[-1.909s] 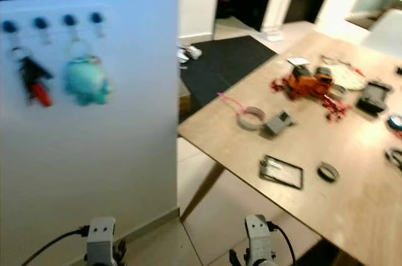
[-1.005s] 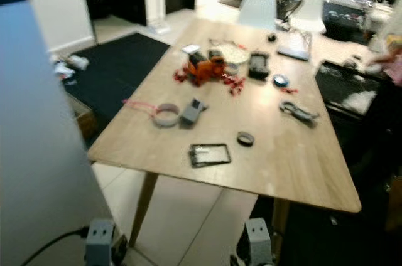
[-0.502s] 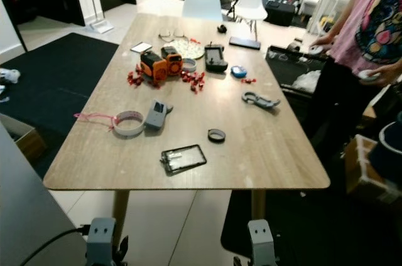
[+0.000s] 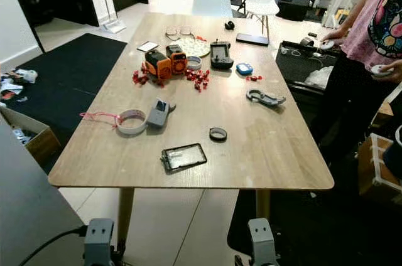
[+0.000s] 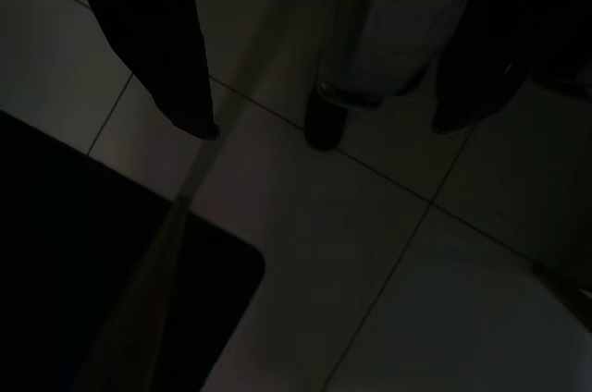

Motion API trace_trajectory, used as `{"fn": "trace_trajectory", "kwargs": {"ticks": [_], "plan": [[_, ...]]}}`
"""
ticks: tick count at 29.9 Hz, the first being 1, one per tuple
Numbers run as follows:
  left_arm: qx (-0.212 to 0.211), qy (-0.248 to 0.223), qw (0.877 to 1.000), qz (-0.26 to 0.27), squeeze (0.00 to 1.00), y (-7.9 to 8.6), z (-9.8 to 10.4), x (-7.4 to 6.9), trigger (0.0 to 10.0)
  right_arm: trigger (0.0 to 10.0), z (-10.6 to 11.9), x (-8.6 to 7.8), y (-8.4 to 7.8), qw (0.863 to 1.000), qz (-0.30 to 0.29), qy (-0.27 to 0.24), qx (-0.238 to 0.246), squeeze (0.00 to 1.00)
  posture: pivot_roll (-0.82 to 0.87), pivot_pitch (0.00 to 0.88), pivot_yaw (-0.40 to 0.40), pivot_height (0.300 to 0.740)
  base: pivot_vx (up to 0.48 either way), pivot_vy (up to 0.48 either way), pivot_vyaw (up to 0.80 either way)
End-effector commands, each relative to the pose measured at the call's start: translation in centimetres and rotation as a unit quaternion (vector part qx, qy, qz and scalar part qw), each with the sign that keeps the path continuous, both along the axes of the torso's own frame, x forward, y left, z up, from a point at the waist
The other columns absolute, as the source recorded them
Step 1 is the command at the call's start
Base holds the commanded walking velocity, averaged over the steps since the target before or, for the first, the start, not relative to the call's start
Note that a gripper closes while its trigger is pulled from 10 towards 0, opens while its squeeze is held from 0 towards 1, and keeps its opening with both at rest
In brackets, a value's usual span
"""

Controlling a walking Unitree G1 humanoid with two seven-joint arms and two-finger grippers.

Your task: Hang keys on a hook

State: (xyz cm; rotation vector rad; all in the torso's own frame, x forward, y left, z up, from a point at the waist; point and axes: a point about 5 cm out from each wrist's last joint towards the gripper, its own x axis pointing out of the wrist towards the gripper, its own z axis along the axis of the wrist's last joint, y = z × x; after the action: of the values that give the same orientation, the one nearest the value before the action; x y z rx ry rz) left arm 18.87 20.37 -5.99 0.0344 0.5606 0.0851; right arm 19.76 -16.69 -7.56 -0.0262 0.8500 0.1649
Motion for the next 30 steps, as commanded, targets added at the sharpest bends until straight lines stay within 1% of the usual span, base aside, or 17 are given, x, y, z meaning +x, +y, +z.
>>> {"fn": "trace_trajectory", "kwargs": {"ticks": [1, 2, 3, 4, 10, 14, 19, 26, 30], "plan": [[-0.001, 0.004, 1.0, -0.013, 0.0, -0.3, -0.1, 0.0, 10.0, 10.0, -0.1, -0.2, 0.1, 1.0, -0.006, 0.001, -0.001, 0.0, 0.08, 0.057, -0.01, 0.74, 0.0, 0.0, 0.0], [-0.001, 0.004, 1.0, -0.013, 0.0, -0.3, -0.1, 0.0, 10.0, 10.0, -0.1, -0.2, 0.1, 1.0, -0.006, 0.001, -0.001, 0.0, 0.08, 0.057, -0.01, 0.74, 0.0, 0.0, 0.0], [0.003, 0.002, 1.0, -0.026, 0.0, -0.1, 0.1, 0.3, 10.0, 10.0, -0.3, -0.5, 0.4, 1.0, -0.013, 0.002, 0.003, 0.0, 0.09, 0.056, 0.007, 0.74, 0.0, 0.0, 0.0], [0.004, 0.002, 1.0, -0.029, 0.0, 0.0, 0.2, 0.4, 10.0, 10.0, -0.3, -0.6, 0.4, 1.0, -0.014, 0.003, 0.004, 0.0, 0.09, 0.056, 0.007, 0.74, 0.0, 0.0, 0.0], [0.004, 0.0, 0.999, -0.035, 0.0, 0.2, 0.4, 0.8, 10.0, 10.0, -0.6, -1.2, 0.6, 1.0, -0.02, 0.007, 0.009, 0.0, 0.09, 0.059, 0.018, 0.74, 0.0, 0.0, 0.0], [-0.006, 0.001, 0.999, -0.041, 0.0, -0.1, 0.3, 0.7, 10.0, 10.0, -0.7, -1.4, 0.4, 1.0, -0.026, 0.01, 0.009, 0.0, 0.09, 0.056, 0.01, 0.74, 0.0, 0.0, 0.0], [-0.023, 0.01, 0.999, -0.043, 0.0, -0.9, -0.1, 0.3, 10.0, 10.0, -0.7, -1.4, -0.2, 0.999, -0.038, 0.015, 0.008, 0.0, 0.08, 0.057, -0.001, 0.74, 0.0, 0.0, 0.0], [-0.028, 0.009, 0.999, -0.042, 0.0, -1.0, -0.2, 0.1, 10.0, 10.0, -0.7, -1.3, -0.3, 0.999, -0.041, 0.015, 0.008, 0.0, 0.08, 0.056, -0.001, 0.74, 0.0, 0.0, 0.0], [-0.029, 0.007, 0.999, -0.038, 0.0, -0.9, -0.1, 0.2, 10.0, 10.0, -0.6, -1.2, -0.2, 0.999, -0.035, 0.015, 0.007, 0.0, 0.08, 0.054, -0.009, 0.74, -0.287, 0.0, 0.0]]}}
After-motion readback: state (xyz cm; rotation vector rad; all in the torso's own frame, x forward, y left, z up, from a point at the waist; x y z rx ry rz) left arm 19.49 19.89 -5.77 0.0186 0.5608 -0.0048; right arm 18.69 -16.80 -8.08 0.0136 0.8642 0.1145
